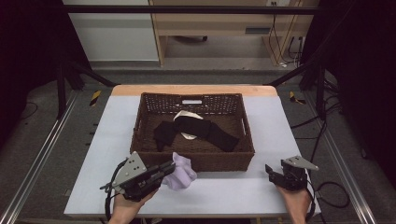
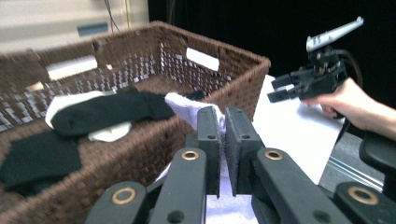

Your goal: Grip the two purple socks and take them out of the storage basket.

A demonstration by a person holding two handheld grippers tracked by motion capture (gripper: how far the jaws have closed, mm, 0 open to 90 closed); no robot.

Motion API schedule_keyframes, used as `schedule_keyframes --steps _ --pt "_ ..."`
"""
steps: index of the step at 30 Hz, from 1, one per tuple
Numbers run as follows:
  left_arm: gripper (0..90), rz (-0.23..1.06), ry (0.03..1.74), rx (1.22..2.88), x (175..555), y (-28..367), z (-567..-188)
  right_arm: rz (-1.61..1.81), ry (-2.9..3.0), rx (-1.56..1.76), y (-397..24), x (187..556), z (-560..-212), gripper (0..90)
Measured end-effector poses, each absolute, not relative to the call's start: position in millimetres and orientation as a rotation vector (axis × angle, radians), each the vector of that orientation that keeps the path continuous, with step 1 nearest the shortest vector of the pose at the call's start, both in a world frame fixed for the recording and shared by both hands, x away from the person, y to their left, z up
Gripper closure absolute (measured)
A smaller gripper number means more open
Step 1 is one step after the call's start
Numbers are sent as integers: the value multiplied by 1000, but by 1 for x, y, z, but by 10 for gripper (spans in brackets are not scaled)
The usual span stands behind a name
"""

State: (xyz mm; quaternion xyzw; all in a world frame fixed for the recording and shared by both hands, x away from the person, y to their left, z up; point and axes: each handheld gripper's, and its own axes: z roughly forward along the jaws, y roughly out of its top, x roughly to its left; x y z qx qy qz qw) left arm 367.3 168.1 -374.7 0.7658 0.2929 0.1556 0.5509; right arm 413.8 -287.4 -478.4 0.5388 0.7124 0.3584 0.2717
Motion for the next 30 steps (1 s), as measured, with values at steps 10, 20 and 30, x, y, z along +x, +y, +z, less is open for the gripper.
schedule_keyframes --steps 10,20,30 --pt "840 350 722 1901 373 154 -404 961 1927 1456 -286 414 -479 337" --pt "840 312 759 1983 382 140 -435 952 1935 1460 -286 416 -482 337" --pt "755 312 749 1994 385 133 -449 944 1950 1456 -285 417 -483 333"
